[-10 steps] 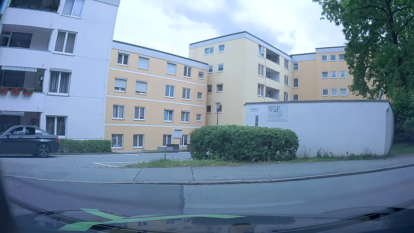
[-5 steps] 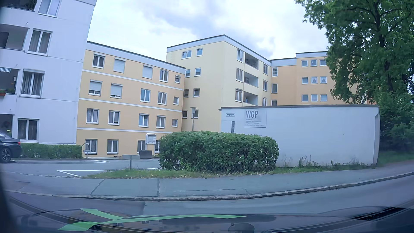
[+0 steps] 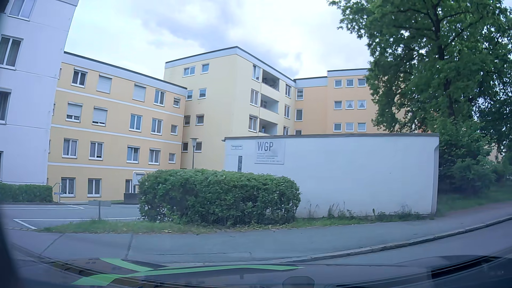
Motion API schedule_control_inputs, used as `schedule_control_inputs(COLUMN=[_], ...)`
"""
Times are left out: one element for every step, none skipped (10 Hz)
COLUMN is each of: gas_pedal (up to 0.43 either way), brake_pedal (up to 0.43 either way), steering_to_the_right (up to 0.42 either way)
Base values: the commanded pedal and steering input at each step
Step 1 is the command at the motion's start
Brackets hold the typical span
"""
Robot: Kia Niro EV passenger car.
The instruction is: Follow the waypoints while adhering to traffic rules and regulations
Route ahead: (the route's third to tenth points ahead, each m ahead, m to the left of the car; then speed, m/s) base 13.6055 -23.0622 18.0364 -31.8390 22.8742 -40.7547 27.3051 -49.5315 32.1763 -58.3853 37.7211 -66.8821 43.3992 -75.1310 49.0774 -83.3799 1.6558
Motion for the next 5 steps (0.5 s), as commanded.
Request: schedule_control_inputs(gas_pedal=[0.0, 0.0, 0.02, 0.028, 0.039], brake_pedal=[0.0, 0.0, 0.0, 0.0, 0.0], steering_to_the_right=[0.738, 0.739, 0.755, 0.778, 0.8])
